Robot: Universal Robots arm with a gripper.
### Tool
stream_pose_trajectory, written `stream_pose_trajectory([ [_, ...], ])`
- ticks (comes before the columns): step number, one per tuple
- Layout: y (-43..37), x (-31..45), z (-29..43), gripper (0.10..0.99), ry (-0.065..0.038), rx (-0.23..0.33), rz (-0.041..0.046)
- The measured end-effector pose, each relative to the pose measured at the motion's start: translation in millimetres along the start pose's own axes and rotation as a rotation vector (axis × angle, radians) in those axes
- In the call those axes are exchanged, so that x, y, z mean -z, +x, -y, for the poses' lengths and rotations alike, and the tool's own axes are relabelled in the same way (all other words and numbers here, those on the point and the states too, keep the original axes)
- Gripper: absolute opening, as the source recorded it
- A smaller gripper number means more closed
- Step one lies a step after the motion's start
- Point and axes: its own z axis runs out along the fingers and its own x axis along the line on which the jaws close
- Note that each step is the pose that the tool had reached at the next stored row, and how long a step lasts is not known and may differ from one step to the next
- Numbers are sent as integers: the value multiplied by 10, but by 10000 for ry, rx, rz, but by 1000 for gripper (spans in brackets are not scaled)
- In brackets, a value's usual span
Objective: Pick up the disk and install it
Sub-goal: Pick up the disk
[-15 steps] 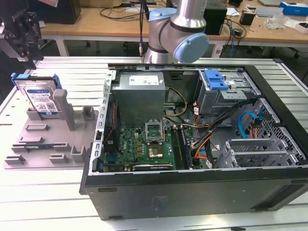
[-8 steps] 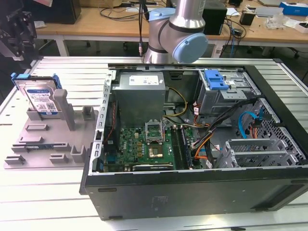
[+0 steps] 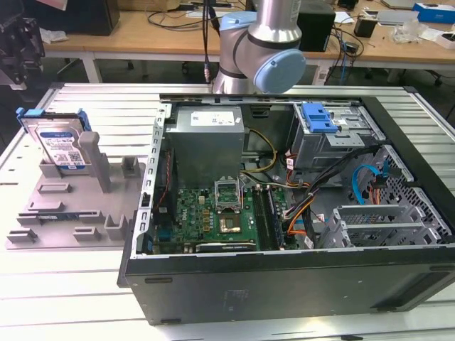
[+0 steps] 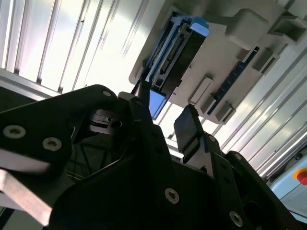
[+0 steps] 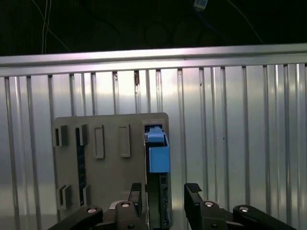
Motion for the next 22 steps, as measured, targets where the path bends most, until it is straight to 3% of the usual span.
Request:
stream_pose_trajectory([
  [2,2,-14,-41,482,1,76,12],
  [10,-2,-25,-45,482,2,73,11],
  [22,2,-110,-99,482,4,74,13],
])
